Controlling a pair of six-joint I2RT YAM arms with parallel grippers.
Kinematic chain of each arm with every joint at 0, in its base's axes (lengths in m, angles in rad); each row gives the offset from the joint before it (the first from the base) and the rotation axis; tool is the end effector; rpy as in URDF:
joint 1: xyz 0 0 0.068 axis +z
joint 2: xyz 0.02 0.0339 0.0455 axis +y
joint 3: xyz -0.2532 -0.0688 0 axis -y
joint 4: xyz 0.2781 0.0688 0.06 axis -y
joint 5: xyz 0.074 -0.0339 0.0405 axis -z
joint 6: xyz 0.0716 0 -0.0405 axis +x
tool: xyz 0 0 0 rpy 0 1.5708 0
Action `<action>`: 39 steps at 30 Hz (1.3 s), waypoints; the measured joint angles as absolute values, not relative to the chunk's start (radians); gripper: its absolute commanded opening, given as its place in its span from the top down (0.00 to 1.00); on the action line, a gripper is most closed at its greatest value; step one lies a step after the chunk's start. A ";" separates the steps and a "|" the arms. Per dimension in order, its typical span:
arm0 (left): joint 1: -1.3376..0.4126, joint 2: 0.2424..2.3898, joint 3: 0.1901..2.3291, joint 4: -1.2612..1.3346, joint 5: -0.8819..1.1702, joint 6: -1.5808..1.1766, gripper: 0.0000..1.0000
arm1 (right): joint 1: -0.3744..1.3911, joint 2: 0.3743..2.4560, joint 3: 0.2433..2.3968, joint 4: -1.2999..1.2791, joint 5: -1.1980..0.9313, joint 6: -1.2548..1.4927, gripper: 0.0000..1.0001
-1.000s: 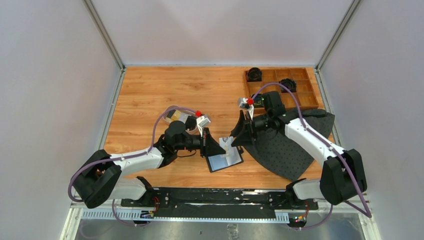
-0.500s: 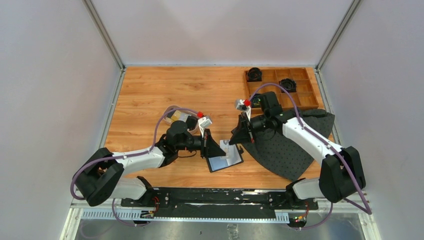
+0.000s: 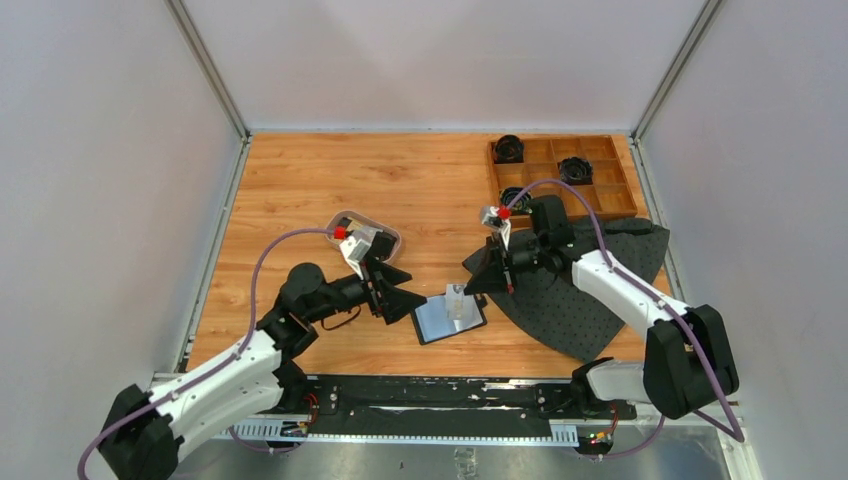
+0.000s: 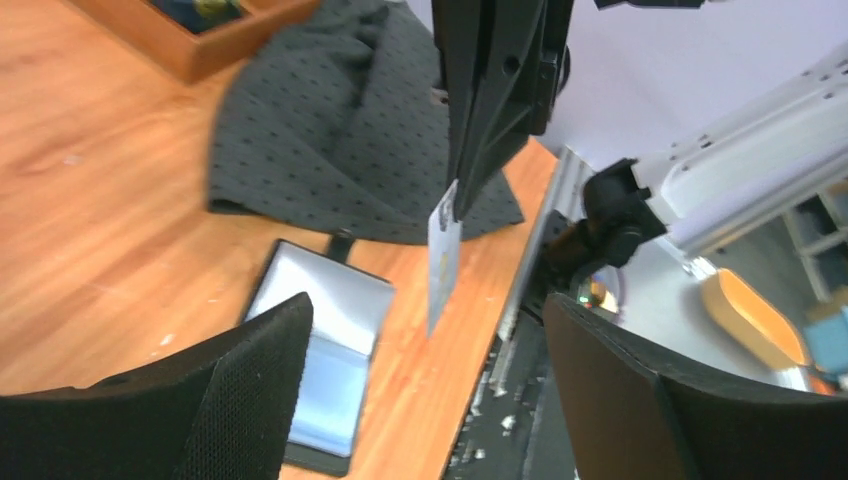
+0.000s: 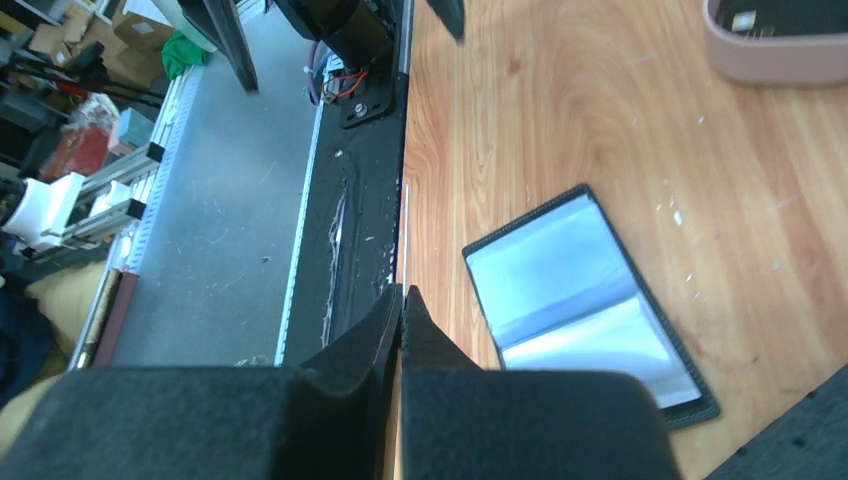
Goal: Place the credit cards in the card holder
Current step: Insert the credit card into the card holder.
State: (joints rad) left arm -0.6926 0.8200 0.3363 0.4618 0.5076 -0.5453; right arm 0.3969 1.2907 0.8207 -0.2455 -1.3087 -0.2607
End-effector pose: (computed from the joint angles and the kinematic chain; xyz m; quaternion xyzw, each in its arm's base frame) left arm 0.1763 -0.1915 0.2194 0.2260 0.6771 -0.5389 0.4472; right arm 0.2453 0.1778 0.2237 -0.4720 0.6018 0.5749 0.2906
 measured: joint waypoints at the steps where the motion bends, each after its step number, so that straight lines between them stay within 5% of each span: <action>1: -0.689 0.768 0.316 0.441 0.478 -0.543 0.01 | 0.392 1.287 0.801 -0.226 -1.308 -0.240 1.00; 7: -0.683 0.587 0.220 0.375 0.373 -0.579 0.00 | 0.372 1.278 0.672 -0.111 -1.257 -0.073 1.00; 39: -0.682 0.494 0.028 0.334 0.183 -0.873 0.00 | 0.371 1.361 0.481 0.262 -1.109 0.317 1.00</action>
